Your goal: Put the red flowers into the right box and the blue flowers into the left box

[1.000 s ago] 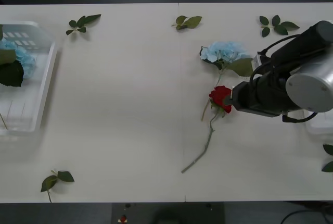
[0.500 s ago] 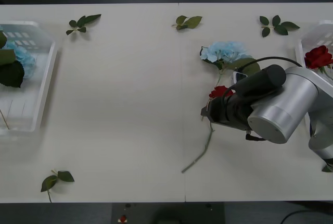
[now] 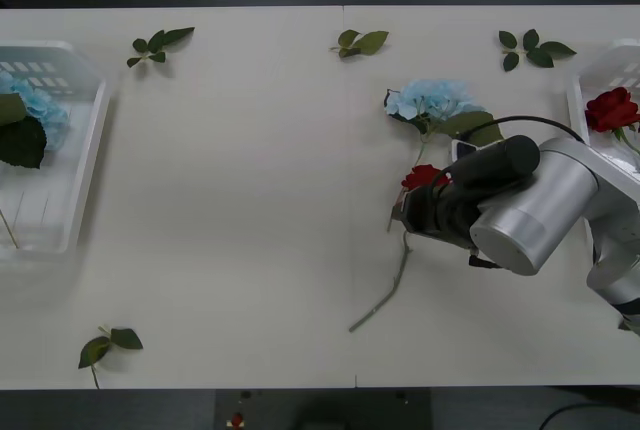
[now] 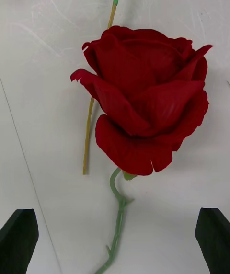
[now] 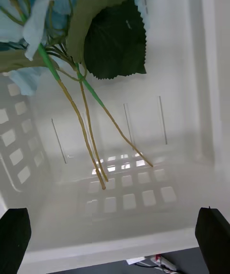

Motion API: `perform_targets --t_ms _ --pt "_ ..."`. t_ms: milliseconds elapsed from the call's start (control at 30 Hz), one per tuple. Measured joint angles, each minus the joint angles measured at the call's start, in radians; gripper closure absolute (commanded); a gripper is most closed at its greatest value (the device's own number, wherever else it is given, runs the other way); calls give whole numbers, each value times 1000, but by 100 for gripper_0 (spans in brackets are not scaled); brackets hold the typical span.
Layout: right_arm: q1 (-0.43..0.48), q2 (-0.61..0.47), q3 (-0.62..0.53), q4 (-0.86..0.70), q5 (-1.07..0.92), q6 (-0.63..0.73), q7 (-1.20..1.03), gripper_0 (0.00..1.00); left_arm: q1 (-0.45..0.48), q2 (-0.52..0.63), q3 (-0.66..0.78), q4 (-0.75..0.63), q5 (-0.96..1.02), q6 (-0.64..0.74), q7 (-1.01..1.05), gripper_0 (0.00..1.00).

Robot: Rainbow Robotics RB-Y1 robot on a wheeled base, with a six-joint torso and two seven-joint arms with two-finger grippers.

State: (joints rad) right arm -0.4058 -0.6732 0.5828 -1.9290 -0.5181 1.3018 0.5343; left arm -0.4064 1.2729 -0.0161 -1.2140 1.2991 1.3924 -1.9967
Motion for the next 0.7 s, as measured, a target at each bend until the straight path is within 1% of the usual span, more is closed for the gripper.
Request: perform_targets --t_ms 167,267,500,700 --pt "0 0 54 38 24 -46 0 4 0 -15 154 0 52 117 -130 0" --pt "0 0 77 58 29 -66 0 4 0 -35 199 0 107 165 -146 0" --pt "0 0 98 82 53 -93 0 4 0 -91 214 0 241 205 -207 0" --pt "0 0 99 123 53 -148 0 5 0 -130 213 0 328 203 -370 0"
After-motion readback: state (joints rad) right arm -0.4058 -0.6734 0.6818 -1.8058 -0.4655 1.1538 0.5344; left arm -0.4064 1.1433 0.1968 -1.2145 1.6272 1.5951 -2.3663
